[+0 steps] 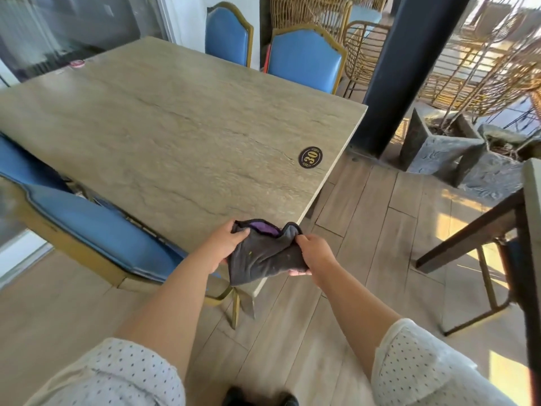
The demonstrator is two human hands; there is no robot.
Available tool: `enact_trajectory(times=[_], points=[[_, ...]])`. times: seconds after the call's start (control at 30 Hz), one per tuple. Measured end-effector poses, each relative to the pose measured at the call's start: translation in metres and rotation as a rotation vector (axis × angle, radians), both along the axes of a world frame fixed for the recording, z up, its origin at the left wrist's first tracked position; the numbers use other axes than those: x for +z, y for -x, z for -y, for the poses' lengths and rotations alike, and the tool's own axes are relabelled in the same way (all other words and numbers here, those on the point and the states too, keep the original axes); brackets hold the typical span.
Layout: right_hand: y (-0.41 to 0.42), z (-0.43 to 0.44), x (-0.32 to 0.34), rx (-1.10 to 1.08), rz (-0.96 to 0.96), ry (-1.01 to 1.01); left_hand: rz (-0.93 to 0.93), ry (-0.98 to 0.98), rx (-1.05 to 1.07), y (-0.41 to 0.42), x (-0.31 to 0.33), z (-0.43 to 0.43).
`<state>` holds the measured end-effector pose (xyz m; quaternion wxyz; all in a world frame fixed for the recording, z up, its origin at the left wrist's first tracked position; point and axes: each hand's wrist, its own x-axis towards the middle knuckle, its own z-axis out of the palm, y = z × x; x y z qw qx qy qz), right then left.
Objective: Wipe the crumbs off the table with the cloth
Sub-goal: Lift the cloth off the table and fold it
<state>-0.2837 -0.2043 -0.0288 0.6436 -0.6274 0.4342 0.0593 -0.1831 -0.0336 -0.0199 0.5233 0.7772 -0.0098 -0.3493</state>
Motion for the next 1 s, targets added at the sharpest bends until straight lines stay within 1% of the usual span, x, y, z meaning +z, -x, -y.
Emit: enact_trajectory(times=[0.1,0.17,0.23,0.3,0.4,0.5,0.57,0.6,0.63,0.67,0.73,0.8,0.87,0.93,1.0], points=[[-0.003,-0.016,0.002,-0.025,-0.01,-0.067,0.275,-0.186,-0.056,-0.016,-0.006,-0.01],[-0.005,-0.026,0.002,-0.05,-0.003,-0.103,0.363,-0.237,-0.026,-0.027,-0.007,-0.013],[-0.006,-0.038,-0.001,-0.047,0.007,-0.111,0.385,-0.228,-0.016,-0.037,-0.009,-0.016],[-0.007,-0.049,-0.006,-0.019,-0.012,-0.094,0.364,-0.217,-0.012,-0.047,-0.015,-0.02],[-0.009,-0.063,-0.014,-0.02,-0.031,-0.054,0.362,-0.271,-0.03,-0.054,-0.025,-0.025],[-0.011,-0.072,-0.016,-0.09,-0.034,-0.011,0.412,-0.287,-0.018,-0.055,-0.031,-0.03],[-0.01,-0.075,-0.015,-0.139,-0.045,0.028,0.493,-0.274,-0.019,-0.053,-0.034,-0.034],[-0.01,-0.077,-0.013,-0.172,-0.053,0.082,0.556,-0.262,-0.022,-0.052,-0.035,-0.035],[-0.009,-0.08,-0.011,-0.208,-0.063,0.176,0.624,-0.258,-0.023,-0.05,-0.035,-0.037],[-0.009,-0.082,-0.011,-0.244,-0.066,0.307,0.687,-0.257,-0.019,-0.048,-0.036,-0.039],[-0.006,-0.088,-0.009,-0.252,0.006,0.579,0.777,-0.239,-0.039,-0.041,-0.035,-0.042],[-0.005,-0.094,-0.013,-0.089,0.135,0.768,0.822,-0.229,-0.12,-0.035,-0.036,-0.046],[-0.006,-0.098,-0.02,0.14,0.181,0.846,0.854,-0.244,-0.212,-0.031,-0.041,-0.05],[-0.008,-0.1,-0.022,0.323,0.119,0.847,0.857,-0.245,-0.297,-0.028,-0.044,-0.052],[-0.009,-0.101,-0.023,0.459,0.006,0.859,0.814,-0.27,-0.38,-0.026,-0.046,-0.054]])
